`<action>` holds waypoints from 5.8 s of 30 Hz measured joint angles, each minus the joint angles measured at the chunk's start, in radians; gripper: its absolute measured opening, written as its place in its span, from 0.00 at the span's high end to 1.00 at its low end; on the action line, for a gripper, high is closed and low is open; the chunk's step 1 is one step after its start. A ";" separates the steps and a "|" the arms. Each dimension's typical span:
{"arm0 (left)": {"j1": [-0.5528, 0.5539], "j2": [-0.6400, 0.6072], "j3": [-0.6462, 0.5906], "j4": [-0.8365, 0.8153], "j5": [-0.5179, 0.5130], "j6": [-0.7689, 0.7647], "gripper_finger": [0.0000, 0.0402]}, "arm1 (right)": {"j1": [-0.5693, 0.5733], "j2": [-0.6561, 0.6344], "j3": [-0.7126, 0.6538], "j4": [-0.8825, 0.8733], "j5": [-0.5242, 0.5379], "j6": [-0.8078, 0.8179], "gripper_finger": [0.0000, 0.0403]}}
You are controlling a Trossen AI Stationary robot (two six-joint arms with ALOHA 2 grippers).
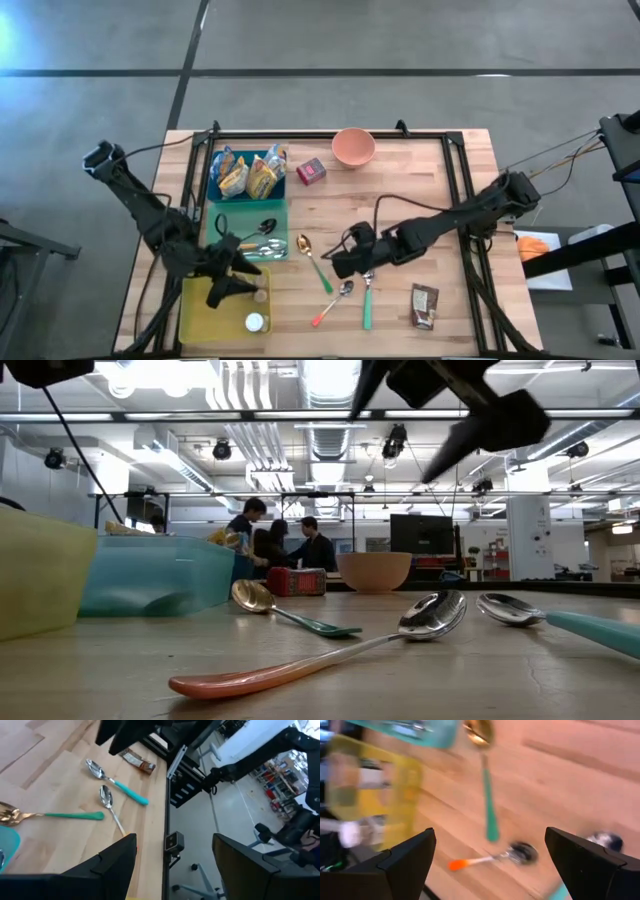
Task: Pick & Place Food Item
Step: Put the light blue spoon into the light blue bin
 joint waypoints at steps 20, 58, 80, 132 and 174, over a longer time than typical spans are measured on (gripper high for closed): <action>0.031 -0.007 0.000 -0.030 0.110 0.000 0.34 | 0.153 0.283 0.220 -0.300 -0.106 0.321 0.08; 0.030 -0.007 0.000 -0.051 0.169 0.000 0.34 | 0.205 0.412 0.233 -0.354 -0.135 0.413 0.43; 0.031 -0.007 0.000 -0.050 0.170 -0.026 0.34 | 0.201 0.412 0.193 -0.325 -0.133 0.399 0.48; 0.127 0.210 0.001 0.541 -0.043 0.032 0.34 | 0.217 0.312 0.588 -0.293 0.440 -0.165 0.92; 0.219 0.386 0.178 0.381 -0.100 -0.030 0.89 | 0.177 0.302 0.605 -0.048 0.513 -0.313 0.92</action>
